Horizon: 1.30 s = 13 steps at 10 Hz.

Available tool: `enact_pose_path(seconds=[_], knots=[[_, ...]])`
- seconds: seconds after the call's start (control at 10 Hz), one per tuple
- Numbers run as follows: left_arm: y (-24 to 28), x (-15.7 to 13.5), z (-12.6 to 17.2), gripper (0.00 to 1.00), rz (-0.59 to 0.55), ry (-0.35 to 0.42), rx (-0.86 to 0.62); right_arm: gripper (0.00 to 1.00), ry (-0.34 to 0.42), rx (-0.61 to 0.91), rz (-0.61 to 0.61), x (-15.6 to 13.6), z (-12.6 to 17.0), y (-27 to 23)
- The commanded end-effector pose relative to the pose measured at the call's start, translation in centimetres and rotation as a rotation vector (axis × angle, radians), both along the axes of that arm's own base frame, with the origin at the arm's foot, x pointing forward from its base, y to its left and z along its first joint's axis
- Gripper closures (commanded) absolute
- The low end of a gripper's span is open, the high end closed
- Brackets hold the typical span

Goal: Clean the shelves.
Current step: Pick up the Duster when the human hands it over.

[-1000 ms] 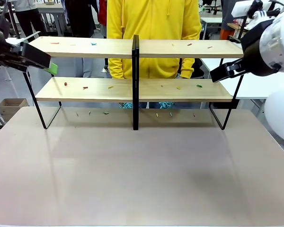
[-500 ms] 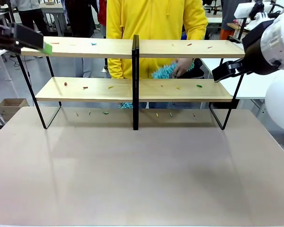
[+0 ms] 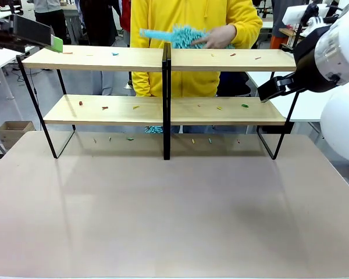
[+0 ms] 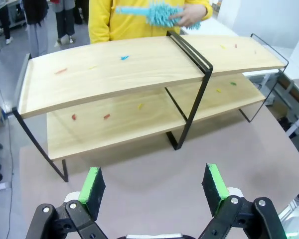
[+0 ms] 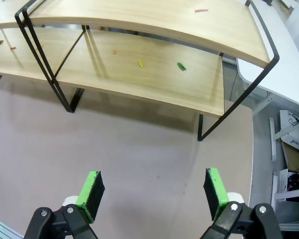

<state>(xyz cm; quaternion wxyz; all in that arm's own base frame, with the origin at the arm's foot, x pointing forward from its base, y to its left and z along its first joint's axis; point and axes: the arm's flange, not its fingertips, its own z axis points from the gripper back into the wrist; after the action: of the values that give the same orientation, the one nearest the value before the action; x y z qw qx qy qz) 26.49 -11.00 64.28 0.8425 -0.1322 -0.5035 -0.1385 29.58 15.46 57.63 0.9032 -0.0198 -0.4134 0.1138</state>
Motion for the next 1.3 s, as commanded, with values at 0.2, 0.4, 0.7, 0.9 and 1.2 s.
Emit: enact_pose_path(seconds=[0.2, 0.4, 0.7, 0.9, 1.2], knots=[[2.0, -3.7, -10.2, 0.00, -0.016, -0.002, 0.011, 0.00, -0.022, 0.024, 0.002, -0.5, 0.7, 0.4], [2.1, -3.4, -10.2, 0.00, -0.015, 0.002, 0.012, 0.00, -0.022, 0.032, -0.003, -0.4, 0.7, 0.7], [2.2, -3.2, -10.2, 0.00, -0.010, 0.005, 0.011, 0.00, -0.060, 0.056, -0.023, -0.3, 1.8, 1.2], [2.1, -3.0, -10.3, 0.00, -0.014, 0.007, 0.016, 0.00, -0.093, 0.080, -0.006, -1.0, 3.0, 1.5], [2.1, -3.0, -10.3, 0.00, -0.010, 0.008, 0.019, 0.00, -0.126, 0.103, 0.072, -2.6, 3.8, 2.3]])
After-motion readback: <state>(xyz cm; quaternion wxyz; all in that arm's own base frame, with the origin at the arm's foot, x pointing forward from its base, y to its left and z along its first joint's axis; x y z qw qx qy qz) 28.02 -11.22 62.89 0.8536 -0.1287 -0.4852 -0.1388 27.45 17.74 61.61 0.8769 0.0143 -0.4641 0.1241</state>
